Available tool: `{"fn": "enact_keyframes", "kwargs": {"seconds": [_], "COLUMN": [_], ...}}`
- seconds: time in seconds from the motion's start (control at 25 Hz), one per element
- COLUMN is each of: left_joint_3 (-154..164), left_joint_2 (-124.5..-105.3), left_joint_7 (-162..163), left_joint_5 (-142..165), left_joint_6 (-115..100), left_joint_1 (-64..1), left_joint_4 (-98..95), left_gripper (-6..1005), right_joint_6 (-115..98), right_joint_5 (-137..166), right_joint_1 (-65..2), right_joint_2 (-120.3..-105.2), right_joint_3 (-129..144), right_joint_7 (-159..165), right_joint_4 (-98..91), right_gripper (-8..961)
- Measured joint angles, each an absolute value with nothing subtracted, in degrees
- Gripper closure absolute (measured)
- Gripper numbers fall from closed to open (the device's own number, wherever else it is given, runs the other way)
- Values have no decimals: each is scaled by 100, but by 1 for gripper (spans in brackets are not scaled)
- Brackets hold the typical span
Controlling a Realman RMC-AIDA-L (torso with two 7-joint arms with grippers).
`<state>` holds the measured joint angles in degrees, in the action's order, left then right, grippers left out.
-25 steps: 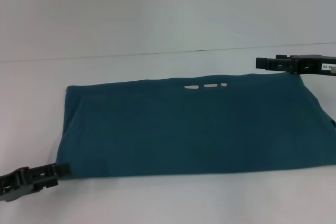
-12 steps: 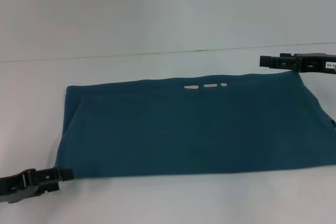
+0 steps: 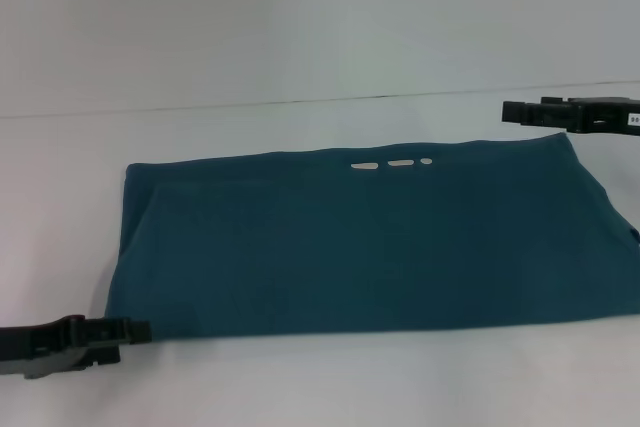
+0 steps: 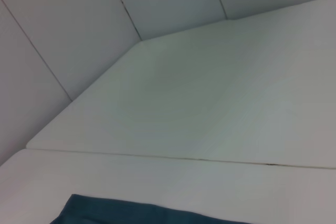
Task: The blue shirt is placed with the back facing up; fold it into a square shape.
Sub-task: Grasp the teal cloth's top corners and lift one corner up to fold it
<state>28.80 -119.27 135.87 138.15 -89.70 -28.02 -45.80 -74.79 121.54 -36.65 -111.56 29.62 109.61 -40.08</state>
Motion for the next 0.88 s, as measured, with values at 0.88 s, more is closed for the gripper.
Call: {"fn": "enact_keyframes", "kwargs": {"seconds": [0.88], "left_joint_3": [3304], "left_joint_2": [-11881], "left_joint_7": [13985], "left_joint_5": [14167], "left_joint_6": [-8713], "left_joint_1": [-3043], "left_joint_4": [-4579], "left_gripper": [309], "right_joint_6": [-7480], "right_joint_5": [12145], "right_joint_1": [-3688], "right_joint_2": [-11090], "right_joint_3": [2820], "right_joint_7": [10985], "right_joint_4": [-4008], "right_gripper": [56]}}
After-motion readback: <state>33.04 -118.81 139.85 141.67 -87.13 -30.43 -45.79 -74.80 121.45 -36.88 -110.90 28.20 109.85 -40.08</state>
